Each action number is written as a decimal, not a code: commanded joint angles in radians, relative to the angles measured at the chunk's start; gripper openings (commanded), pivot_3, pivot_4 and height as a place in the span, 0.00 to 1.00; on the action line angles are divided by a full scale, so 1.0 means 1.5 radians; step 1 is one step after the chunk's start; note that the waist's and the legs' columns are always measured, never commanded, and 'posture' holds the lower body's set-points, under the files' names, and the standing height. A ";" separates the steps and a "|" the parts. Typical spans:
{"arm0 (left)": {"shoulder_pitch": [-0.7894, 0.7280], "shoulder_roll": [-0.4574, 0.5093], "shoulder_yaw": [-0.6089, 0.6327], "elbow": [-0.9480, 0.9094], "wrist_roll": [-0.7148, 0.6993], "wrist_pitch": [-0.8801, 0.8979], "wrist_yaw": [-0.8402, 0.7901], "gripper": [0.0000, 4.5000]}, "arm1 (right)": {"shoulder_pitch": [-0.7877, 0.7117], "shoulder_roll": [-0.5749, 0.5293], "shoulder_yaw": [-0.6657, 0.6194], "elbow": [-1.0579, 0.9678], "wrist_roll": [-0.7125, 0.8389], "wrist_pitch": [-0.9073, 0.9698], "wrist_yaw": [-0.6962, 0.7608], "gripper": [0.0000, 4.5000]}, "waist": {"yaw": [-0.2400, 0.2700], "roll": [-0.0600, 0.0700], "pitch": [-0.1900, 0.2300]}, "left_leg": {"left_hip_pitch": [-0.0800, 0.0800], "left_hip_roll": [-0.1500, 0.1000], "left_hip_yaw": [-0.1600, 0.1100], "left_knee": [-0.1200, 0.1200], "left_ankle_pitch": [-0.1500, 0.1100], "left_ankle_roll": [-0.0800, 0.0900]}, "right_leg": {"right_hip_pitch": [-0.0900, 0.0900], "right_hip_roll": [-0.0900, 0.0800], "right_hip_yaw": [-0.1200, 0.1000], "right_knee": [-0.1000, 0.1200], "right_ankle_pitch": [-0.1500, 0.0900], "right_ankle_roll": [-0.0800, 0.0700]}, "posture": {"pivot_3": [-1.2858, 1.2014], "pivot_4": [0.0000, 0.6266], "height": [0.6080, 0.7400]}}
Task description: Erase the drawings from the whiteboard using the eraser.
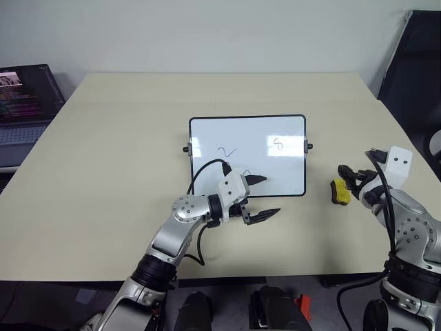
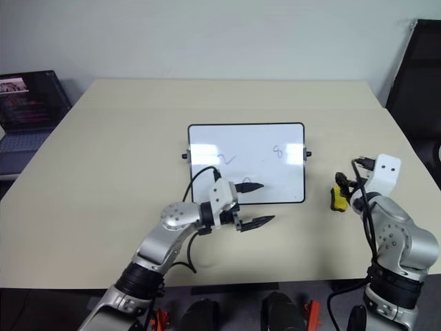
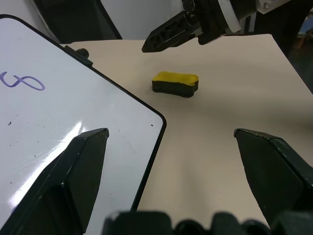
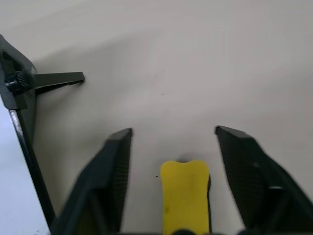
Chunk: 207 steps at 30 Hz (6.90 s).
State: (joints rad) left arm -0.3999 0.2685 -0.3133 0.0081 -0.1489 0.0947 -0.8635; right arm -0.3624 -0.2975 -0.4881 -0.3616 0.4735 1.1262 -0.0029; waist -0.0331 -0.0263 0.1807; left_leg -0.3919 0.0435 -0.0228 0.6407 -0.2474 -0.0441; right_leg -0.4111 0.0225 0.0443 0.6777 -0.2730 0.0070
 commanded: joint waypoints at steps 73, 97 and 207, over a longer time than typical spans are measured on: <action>-0.009 0.002 0.006 -0.010 0.001 -0.012 0.003 1.00 | 0.013 0.044 0.050 -0.052 -0.031 0.018 -0.036 0.79 | 0.000 0.000 0.000 | -0.001 0.000 0.000 0.001 0.000 0.000 | 0.000 0.000 0.000 0.001 0.000 0.000 | 0.52 0.24 1.00; -0.011 0.007 0.007 -0.002 0.001 -0.017 -0.006 1.00 | 0.042 0.057 0.061 -0.068 -0.058 0.041 -0.050 0.79 | 0.000 0.000 0.000 | -0.001 0.000 0.000 0.001 0.000 0.000 | -0.001 0.000 0.000 0.001 0.000 0.000 | 0.52 0.24 1.00; -0.066 -0.003 0.065 0.109 0.124 -0.071 0.208 1.00 | -0.117 0.038 0.377 0.232 -0.282 -0.394 0.143 0.24 | -0.015 0.000 -0.001 | 0.006 0.000 0.002 0.003 0.001 0.001 | 0.003 0.000 0.000 0.002 0.004 0.002 | 0.52 0.24 1.00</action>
State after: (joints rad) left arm -0.4880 0.2666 -0.2306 0.2088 0.0412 -0.0054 -0.5555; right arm -0.5199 -0.2336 0.0990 -0.0551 0.0778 0.5506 0.2340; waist -0.0552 -0.0268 0.1800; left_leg -0.3833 0.0440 -0.0191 0.6456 -0.2457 -0.0422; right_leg -0.4060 0.0230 0.0451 0.6804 -0.2663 0.0110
